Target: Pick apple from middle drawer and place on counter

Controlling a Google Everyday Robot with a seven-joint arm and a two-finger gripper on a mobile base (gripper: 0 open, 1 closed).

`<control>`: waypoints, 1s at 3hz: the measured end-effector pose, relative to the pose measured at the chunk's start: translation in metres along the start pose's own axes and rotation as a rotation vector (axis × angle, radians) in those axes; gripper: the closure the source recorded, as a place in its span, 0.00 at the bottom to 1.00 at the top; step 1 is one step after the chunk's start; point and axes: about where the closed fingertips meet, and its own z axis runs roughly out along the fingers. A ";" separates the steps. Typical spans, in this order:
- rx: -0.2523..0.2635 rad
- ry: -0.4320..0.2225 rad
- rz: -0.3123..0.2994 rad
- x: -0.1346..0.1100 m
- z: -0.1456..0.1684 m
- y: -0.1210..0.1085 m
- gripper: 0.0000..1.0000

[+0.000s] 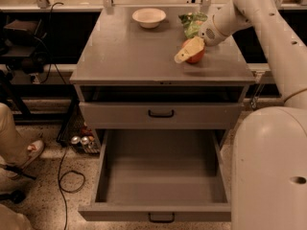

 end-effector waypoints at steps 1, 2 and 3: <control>0.016 -0.026 -0.006 0.003 -0.017 -0.003 0.00; 0.069 -0.108 -0.007 0.010 -0.062 -0.005 0.00; 0.134 -0.237 0.010 0.032 -0.116 0.005 0.00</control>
Offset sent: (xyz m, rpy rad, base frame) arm -0.1037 -0.1460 0.0591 0.1233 -0.2473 -0.2102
